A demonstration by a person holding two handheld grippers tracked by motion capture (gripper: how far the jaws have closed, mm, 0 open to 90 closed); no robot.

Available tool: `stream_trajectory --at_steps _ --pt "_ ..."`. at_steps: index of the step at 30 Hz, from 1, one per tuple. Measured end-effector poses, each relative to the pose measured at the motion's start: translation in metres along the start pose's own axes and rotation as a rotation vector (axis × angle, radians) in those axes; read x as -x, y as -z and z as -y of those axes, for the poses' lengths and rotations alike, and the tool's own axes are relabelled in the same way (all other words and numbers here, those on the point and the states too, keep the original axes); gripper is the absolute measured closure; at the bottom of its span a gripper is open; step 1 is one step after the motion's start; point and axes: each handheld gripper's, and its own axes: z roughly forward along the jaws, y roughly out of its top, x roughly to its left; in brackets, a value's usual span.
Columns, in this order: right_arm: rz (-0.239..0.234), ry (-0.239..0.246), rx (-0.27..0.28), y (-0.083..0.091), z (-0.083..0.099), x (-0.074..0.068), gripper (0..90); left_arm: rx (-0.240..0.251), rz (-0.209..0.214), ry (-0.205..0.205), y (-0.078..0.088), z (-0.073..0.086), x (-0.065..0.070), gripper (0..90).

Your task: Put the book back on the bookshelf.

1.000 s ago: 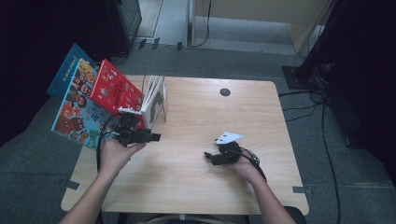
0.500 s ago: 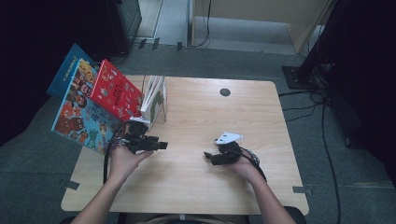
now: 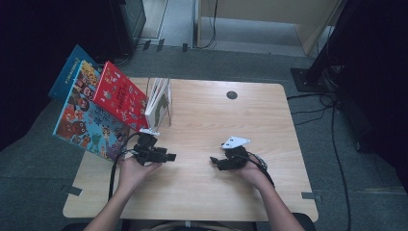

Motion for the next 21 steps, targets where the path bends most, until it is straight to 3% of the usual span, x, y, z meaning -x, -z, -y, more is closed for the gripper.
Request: stream_trajectory --at_steps 8,14,21 --pt "0.001 0.0 -0.002 0.0 0.0 0.0 25.4 -0.001 0.019 0.009 -0.007 0.008 -0.004 40.8" --pt "0.001 0.002 -0.001 0.0 0.0 0.0 25.4 -0.002 0.007 -0.019 -0.009 0.012 -0.004 39.5" --pt "-0.01 0.01 -0.006 0.0 0.0 -0.001 22.2 0.009 0.021 0.002 -0.008 0.014 -0.007 38.6"
